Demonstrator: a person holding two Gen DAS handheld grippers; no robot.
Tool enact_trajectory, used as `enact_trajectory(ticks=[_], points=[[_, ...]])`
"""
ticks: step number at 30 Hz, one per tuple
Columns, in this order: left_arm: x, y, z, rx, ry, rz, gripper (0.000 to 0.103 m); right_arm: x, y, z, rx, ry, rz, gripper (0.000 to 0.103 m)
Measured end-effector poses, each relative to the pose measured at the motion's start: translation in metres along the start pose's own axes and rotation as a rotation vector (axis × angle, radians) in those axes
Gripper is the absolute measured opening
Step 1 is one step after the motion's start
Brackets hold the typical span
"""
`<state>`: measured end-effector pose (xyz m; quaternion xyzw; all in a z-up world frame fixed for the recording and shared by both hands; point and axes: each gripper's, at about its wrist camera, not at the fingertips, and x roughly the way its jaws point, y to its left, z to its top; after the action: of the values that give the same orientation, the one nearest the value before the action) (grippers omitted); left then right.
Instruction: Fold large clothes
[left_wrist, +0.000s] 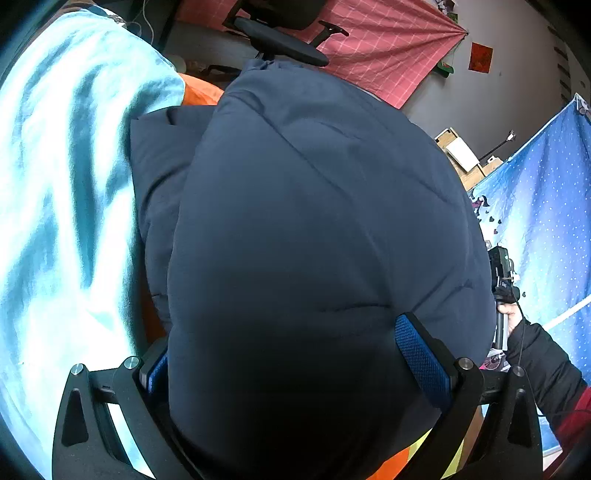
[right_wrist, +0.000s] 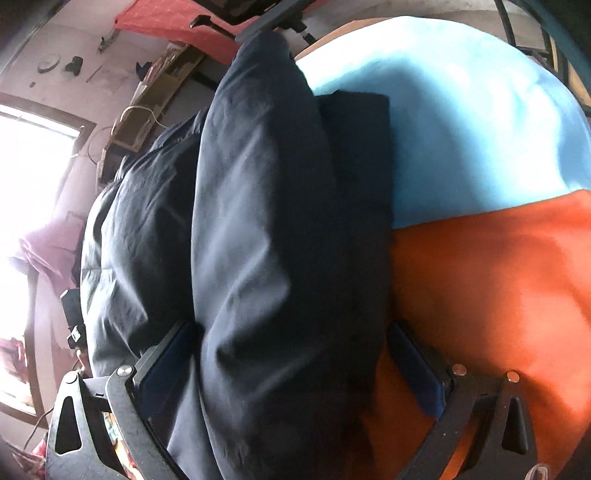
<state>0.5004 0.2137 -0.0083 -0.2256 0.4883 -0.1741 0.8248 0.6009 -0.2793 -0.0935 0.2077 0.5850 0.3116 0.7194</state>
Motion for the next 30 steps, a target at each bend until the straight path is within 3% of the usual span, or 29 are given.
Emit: enact_trajectory(ticks=[5,9,17,26,30], points=[[-0.005,0.012,0.002,-0.018,-0.005,-0.023,0.102,0.004,0.004,0.004,0.009,0.007,-0.015,0.103],[0.005,0.0,0.001,-0.036,-0.003,-0.03,0.102,0.008,0.003,0.004,0.009,-0.011,-0.04,0.103],[0.005,-0.007,0.003,-0.059,0.002,-0.011,0.102,0.004,0.002,-0.009,-0.005,-0.057,-0.059,0.103],[0.01,-0.012,0.008,-0.099,0.015,-0.005,0.102,0.009,0.02,-0.01,0.017,-0.053,-0.109,0.103],[0.013,-0.016,0.01,-0.118,0.018,0.001,0.102,0.006,0.031,-0.017,-0.003,-0.093,-0.145,0.103]])
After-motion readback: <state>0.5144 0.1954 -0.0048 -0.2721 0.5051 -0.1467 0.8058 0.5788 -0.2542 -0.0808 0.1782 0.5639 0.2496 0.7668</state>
